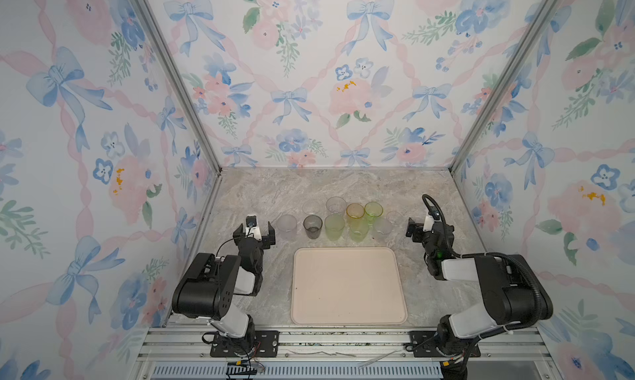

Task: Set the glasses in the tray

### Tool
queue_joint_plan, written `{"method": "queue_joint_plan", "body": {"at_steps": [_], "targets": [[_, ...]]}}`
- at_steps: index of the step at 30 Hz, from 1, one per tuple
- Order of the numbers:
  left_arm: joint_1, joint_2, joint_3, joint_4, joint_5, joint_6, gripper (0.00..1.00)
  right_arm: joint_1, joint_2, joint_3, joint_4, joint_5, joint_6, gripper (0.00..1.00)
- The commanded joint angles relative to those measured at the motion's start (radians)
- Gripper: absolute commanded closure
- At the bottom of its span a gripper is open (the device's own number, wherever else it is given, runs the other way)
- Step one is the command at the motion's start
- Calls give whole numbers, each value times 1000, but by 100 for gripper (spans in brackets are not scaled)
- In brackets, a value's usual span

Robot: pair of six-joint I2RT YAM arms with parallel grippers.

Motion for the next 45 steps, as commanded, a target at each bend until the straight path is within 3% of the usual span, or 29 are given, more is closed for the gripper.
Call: {"method": "queue_joint_plan", "body": {"at_steps": [1, 21, 29, 35, 38, 41, 45], "targets": [[2, 5, 9, 8, -3, 3, 2, 5, 5, -1, 16, 11, -9, 3], [11, 2, 15, -2, 19, 1, 2, 0, 6, 0, 12, 5, -7, 3], [39, -3, 24, -32, 85, -11, 26, -3, 5, 0, 13, -2, -3, 1], [23, -121, 111, -281, -7, -22, 48, -9, 5, -2, 16, -11, 0, 5], [-40, -194, 146, -381, -135, 3, 48, -22, -20, 22, -43, -10, 19, 7], [-74, -253, 241, -587, -152, -51, 51, -29, -41, 63, -136, -12, 25, 11], [-126, -303, 338, -723, -199, -80, 53, -36, -77, 172, -347, -15, 31, 17]]}}
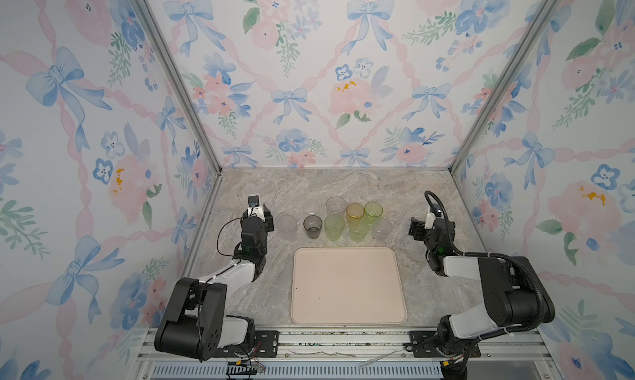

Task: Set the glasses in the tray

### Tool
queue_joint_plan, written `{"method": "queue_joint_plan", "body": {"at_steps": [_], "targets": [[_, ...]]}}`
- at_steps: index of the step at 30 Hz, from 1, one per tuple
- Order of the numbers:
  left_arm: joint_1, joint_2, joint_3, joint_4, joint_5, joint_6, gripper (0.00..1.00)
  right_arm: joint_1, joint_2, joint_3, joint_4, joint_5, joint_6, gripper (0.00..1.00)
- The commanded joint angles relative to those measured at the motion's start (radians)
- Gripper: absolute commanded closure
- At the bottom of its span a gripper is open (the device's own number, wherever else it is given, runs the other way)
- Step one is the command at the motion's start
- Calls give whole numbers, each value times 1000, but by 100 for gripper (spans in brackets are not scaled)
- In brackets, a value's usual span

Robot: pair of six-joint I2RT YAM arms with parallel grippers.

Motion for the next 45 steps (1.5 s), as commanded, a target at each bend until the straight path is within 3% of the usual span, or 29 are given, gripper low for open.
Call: {"method": "queue_joint_plan", "body": {"at_steps": [1, 7, 10, 15, 19, 28, 45], "targets": [[-29, -43, 85, -227, -66, -46, 53, -12, -64, 114, -218, -23, 14, 19], [-30, -20, 342, -640, -24, -112, 60, -17, -181, 326, -586, -125, 81, 25], [-30, 2, 436, -807, 21, -132, 66, -11, -197, 461, -792, -201, 102, 35], [4, 39, 533, -1011, 192, -185, 71, 10, -202, 597, -990, -301, 142, 40], [19, 78, 563, -1102, 309, -209, 85, 52, -201, 654, -1041, -360, 185, 41], [17, 162, 566, -1131, 395, -225, 89, 198, -158, 751, -1078, -361, 189, 40], [10, 196, 609, -1200, 422, -199, 79, 229, -139, 742, -1041, -367, 211, 39]]}}
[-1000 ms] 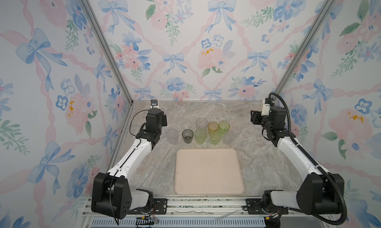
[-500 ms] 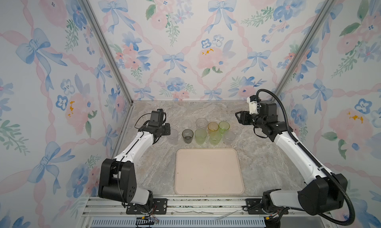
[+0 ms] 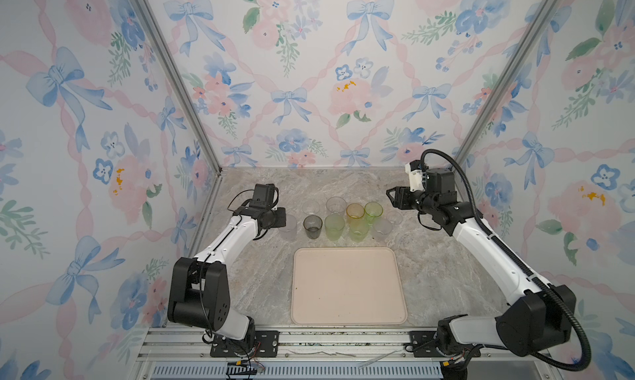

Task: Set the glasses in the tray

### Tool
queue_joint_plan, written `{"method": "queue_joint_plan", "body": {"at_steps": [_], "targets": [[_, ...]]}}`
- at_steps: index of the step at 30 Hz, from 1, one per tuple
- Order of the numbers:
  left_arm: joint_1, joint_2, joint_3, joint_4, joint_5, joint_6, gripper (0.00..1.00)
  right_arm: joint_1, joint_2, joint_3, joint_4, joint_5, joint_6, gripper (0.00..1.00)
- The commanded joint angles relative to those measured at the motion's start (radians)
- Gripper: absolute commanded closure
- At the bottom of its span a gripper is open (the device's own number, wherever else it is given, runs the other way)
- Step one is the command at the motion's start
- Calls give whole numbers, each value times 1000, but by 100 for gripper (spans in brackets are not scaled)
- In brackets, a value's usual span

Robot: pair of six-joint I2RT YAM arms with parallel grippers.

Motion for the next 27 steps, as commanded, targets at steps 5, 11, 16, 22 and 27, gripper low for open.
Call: {"method": "queue_joint_plan", "body": {"at_steps": [5, 11, 16, 22, 27], "targets": [[-11, 19, 41, -72, -1, 22, 81, 10, 13, 15, 8, -19, 17, 39], [-15, 37, 59, -112, -17, 38, 82, 10, 3, 3, 18, -18, 15, 39], [-16, 58, 72, -125, -38, 44, 82, 10, 2, 0, 27, -21, 17, 39], [-21, 68, 91, -134, -50, 50, 82, 10, 1, -4, 32, -16, 10, 39], [-31, 66, 112, -133, -33, 53, 82, 10, 18, 1, 34, -18, 13, 39]]}}
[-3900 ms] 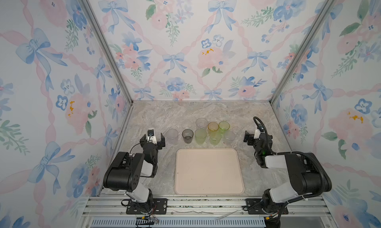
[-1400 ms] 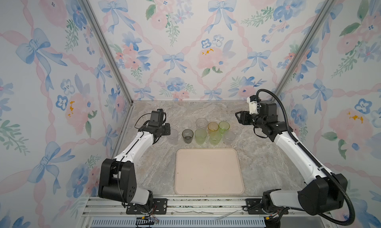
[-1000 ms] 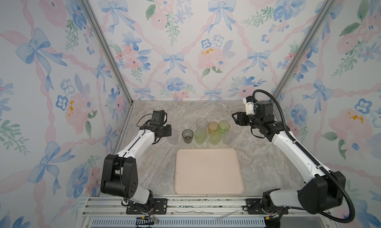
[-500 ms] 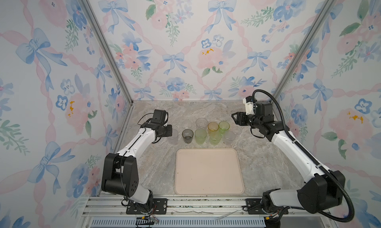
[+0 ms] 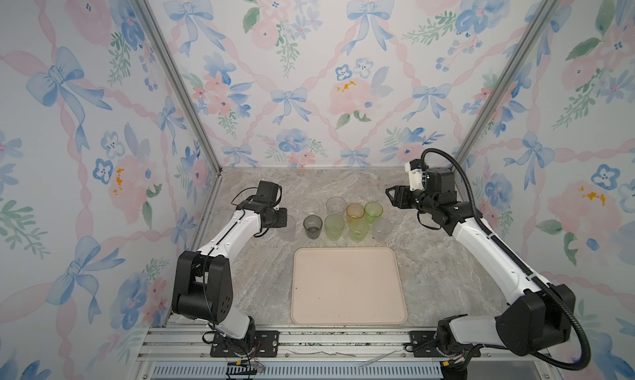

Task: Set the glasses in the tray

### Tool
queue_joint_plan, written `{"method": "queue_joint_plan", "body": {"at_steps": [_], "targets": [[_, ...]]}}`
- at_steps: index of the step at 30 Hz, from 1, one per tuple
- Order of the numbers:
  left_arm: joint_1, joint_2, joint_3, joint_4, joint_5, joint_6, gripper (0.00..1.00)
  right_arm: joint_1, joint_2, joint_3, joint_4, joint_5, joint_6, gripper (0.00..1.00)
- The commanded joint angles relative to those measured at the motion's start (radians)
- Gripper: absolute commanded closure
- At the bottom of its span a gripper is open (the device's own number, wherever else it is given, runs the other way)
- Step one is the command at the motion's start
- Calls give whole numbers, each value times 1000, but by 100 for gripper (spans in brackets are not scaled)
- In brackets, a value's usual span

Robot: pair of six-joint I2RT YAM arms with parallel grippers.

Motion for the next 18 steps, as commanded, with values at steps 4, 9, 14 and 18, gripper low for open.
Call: {"method": "queue_joint_plan", "body": {"at_steps": [4, 9, 14, 18], "targets": [[-10, 6, 41, -28, -4, 22, 83, 10, 27, 8, 15, -14, 10, 39], [-11, -3, 51, -61, -58, 28, 79, 10, 32, 15, 14, -15, 6, 39], [-11, 9, 52, -100, -117, 37, 77, 9, 33, 13, 15, -18, 7, 39], [-12, 21, 48, -100, -102, 39, 78, 10, 32, 12, 15, -15, 7, 39]]}}
